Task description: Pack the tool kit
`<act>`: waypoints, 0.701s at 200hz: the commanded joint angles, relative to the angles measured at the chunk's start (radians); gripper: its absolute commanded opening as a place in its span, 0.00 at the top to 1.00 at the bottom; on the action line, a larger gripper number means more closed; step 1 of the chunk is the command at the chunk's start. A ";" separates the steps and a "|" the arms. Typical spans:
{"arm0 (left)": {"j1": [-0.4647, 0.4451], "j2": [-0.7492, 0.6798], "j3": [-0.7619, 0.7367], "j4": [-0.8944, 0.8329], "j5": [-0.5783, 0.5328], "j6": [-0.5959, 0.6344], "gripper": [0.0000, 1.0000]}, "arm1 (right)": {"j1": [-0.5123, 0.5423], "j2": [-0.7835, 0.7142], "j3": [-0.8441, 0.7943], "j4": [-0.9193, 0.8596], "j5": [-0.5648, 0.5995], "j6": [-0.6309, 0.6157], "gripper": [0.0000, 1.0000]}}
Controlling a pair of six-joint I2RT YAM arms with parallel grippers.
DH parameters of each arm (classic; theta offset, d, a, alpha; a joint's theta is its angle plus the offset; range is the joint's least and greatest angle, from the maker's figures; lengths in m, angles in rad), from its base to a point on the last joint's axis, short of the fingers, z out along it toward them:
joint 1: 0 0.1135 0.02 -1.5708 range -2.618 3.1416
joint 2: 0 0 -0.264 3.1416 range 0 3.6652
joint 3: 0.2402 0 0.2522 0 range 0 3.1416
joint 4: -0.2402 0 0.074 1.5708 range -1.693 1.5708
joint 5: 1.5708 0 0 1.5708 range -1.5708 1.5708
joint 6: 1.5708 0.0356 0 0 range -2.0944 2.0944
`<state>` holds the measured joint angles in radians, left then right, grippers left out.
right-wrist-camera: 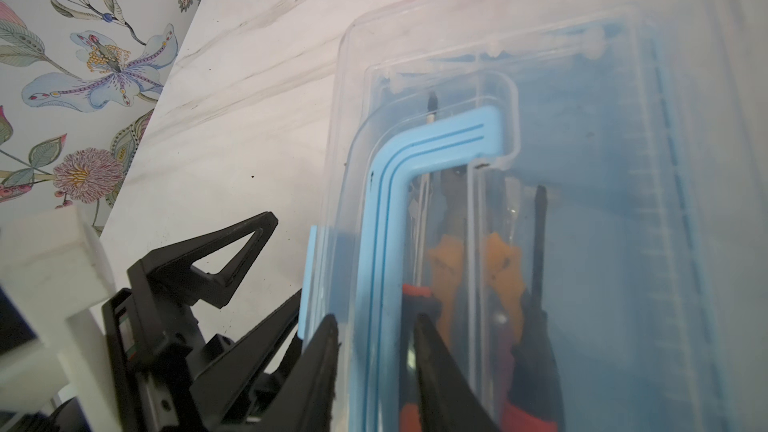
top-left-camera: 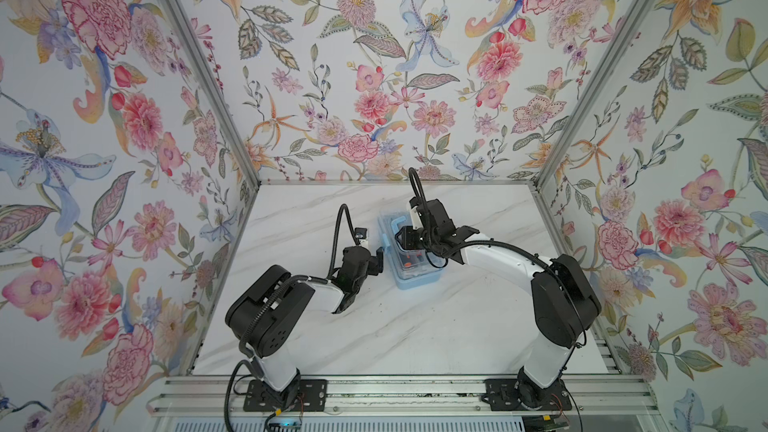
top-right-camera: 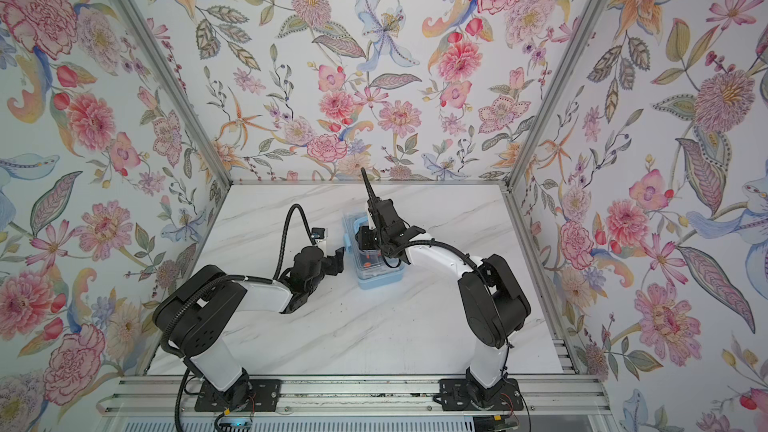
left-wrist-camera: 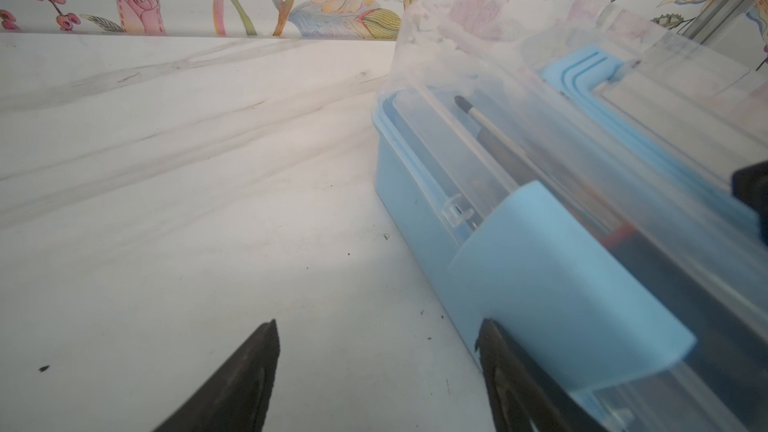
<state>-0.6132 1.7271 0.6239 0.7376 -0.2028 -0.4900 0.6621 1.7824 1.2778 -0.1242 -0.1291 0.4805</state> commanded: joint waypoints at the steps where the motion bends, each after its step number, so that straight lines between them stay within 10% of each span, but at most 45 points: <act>1: 0.007 -0.030 0.008 0.003 0.061 -0.056 0.22 | -0.007 -0.024 -0.030 -0.018 -0.013 0.012 0.67; 140: 0.006 -0.087 0.001 0.019 0.127 -0.215 0.25 | -0.007 -0.047 -0.088 0.015 -0.036 0.019 0.67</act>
<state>-0.6010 1.6775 0.6239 0.7204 -0.1375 -0.6666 0.6601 1.7535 1.2224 -0.0776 -0.1505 0.4877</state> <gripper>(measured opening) 0.754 0.331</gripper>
